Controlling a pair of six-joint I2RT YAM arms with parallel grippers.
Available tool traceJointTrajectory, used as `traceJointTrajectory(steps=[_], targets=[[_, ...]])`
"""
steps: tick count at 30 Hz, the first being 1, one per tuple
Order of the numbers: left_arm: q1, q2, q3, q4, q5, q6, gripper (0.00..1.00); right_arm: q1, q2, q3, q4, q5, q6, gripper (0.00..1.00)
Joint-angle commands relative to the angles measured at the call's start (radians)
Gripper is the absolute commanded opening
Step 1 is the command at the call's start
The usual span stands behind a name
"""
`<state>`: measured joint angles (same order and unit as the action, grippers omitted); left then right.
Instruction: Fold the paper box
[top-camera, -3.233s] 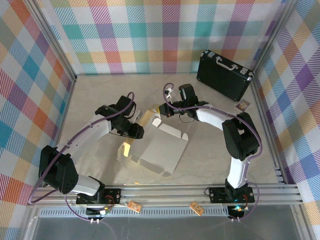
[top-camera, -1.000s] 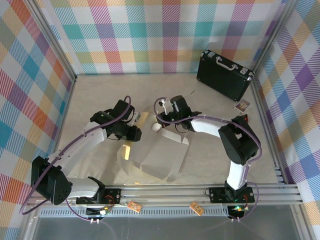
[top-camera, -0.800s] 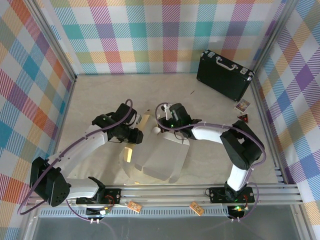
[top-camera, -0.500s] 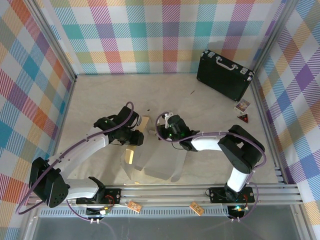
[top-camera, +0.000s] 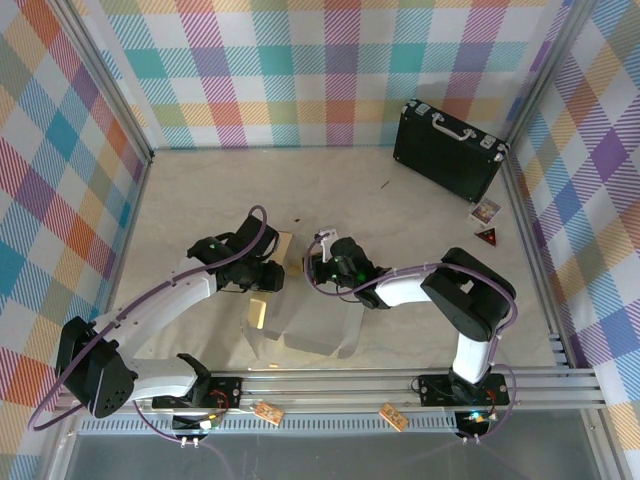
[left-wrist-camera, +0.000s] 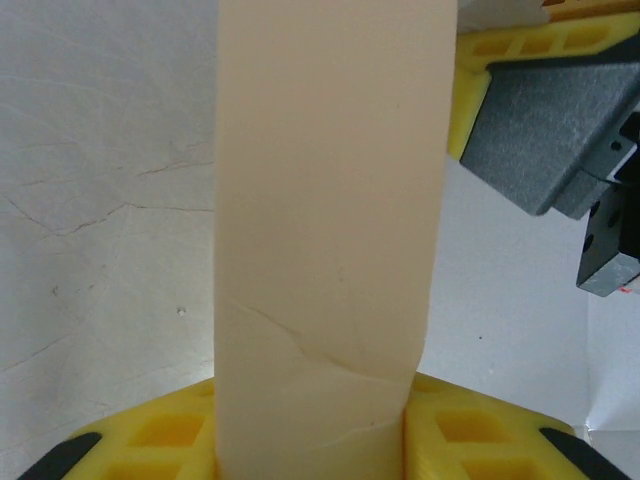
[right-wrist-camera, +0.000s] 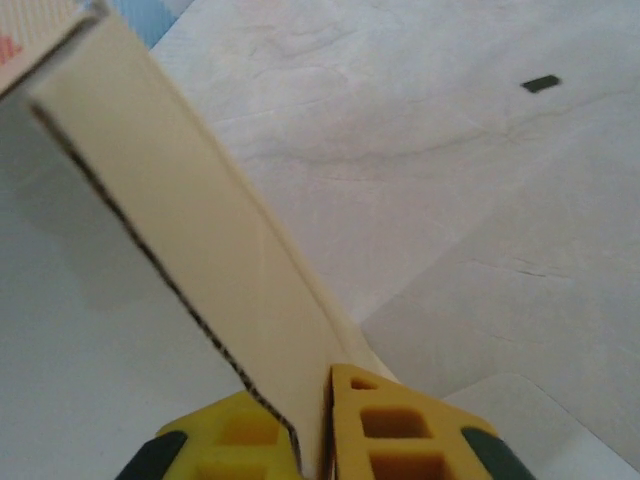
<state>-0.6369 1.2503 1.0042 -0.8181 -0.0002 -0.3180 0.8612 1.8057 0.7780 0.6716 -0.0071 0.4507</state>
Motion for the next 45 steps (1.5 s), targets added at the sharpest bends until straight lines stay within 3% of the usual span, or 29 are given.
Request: traceJointTrajectory(steps=[1, 7, 13, 17, 21, 26, 34, 39, 45], targets=[[-0.023, -0.004, 0.002, 0.089, 0.020, 0.048, 0.35, 0.000, 0.014, 0.018, 0.044, -0.250, -0.062, 0.15], [-0.027, -0.012, -0.016, 0.086, 0.019, 0.066, 0.35, -0.071, 0.020, 0.022, 0.000, -0.320, -0.156, 0.19], [-0.041, -0.006, -0.020, 0.079, -0.014, 0.084, 0.35, -0.145, 0.039, 0.060, -0.030, -0.582, -0.270, 0.25], [-0.051, 0.003, -0.021, 0.072, -0.040, 0.092, 0.35, -0.165, 0.027, 0.083, -0.155, -0.739, -0.438, 0.33], [-0.058, 0.009, -0.020, 0.067, -0.053, 0.102, 0.35, -0.168, 0.012, 0.148, -0.365, -0.819, -0.645, 0.44], [-0.060, 0.000, -0.026, 0.070, -0.068, 0.119, 0.35, -0.169, 0.007, 0.183, -0.543, -0.829, -0.916, 0.52], [-0.061, 0.011, -0.027, 0.076, -0.060, 0.159, 0.35, -0.234, -0.005, 0.150, -0.491, -0.696, -0.936, 0.54], [-0.063, 0.017, -0.032, 0.062, -0.076, 0.172, 0.34, -0.304, -0.059, 0.109, -0.465, -0.831, -0.938, 0.51], [-0.062, 0.034, -0.025, 0.053, -0.072, 0.184, 0.34, -0.310, -0.133, 0.162, -0.761, -0.865, -1.136, 0.51]])
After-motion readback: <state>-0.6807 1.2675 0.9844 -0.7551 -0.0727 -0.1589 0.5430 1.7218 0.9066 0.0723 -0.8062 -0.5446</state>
